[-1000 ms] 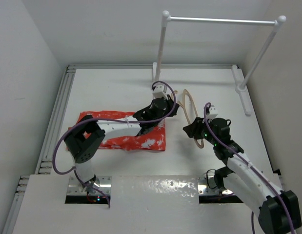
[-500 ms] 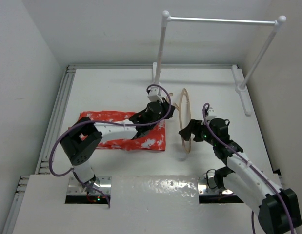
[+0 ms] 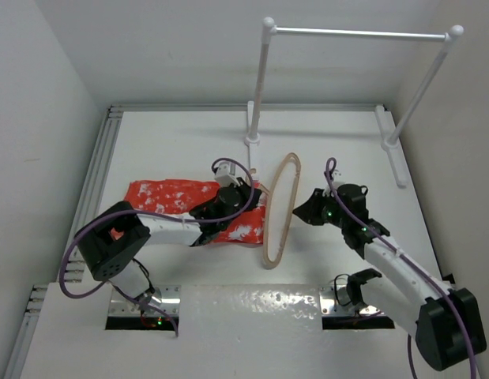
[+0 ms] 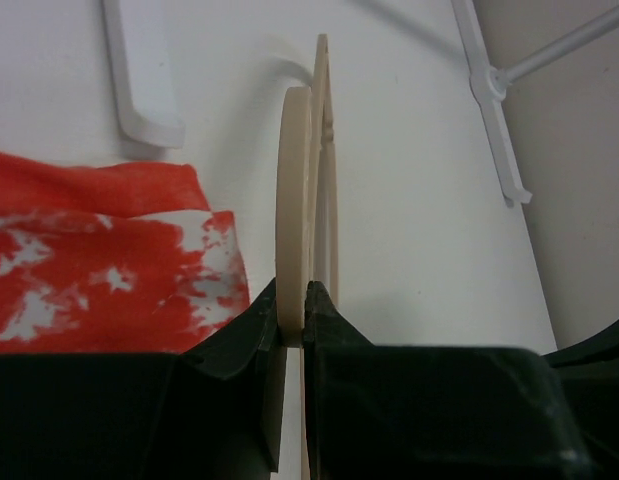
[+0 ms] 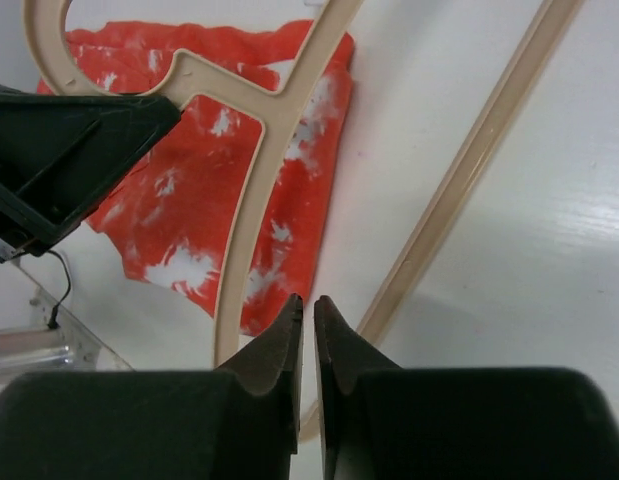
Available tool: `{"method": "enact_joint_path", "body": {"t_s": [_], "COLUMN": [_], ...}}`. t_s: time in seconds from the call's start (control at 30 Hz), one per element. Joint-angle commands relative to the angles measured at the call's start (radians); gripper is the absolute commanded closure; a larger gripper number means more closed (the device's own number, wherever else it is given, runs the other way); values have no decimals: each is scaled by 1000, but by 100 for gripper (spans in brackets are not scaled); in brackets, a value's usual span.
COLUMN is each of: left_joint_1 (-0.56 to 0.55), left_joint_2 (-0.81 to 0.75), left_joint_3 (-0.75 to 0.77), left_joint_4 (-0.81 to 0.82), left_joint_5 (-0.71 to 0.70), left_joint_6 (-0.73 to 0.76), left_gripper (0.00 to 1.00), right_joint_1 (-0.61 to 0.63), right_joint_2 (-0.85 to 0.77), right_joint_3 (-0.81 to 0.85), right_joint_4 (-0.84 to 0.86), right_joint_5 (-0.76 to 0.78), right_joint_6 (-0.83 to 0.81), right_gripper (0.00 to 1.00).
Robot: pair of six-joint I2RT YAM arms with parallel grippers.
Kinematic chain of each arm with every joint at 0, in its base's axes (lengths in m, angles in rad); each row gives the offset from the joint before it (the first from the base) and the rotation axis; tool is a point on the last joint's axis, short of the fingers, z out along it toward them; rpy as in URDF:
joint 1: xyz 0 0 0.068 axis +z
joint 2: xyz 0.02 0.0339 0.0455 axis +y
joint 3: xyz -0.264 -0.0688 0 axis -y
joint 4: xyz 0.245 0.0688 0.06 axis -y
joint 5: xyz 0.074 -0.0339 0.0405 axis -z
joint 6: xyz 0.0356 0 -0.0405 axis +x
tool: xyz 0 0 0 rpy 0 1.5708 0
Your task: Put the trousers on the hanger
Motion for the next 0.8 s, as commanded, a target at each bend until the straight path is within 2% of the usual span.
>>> {"method": "enact_joint_path", "body": {"t_s": [0.0, 0.07, 0.13, 0.23, 0.3, 0.33, 0.43, 0.6, 0.77], "left_joint_1": [-2, -3, -8, -11, -13, -11, -13, -13, -11], "left_joint_2": [-20, -20, -23, -23, -32, -36, -45, -51, -46], "left_joint_3": [-56, -93, -130, -142, -159, -164, -171, -190, -196], "left_joint_4": [103, 113, 171, 170, 182, 187, 163, 164, 160], "left_joint_5": [-40, -49, -64, -83, -98, -107, -127, -144, -147], "left_joint_6": [-44, -63, -83, -91, -94, -92, -78, -68, -51], "left_gripper": [100, 100, 100, 100, 100, 100, 100, 100, 100], "right_joint_1": [0, 0, 29, 116, 164, 170, 175, 175, 175], "right_joint_2": [64, 111, 211, 335, 383, 424, 489, 601, 679], "right_joint_3": [38, 19, 25, 77, 96, 105, 101, 99, 88], "right_joint_4": [56, 118, 187, 209, 229, 249, 305, 388, 471], "right_joint_5": [-40, -51, -89, -42, -10, 6, 59, 86, 24], "right_joint_6": [20, 46, 57, 45, 46, 57, 83, 111, 146], "right_gripper": [94, 100, 100, 99, 93, 80, 62, 56, 52]}}
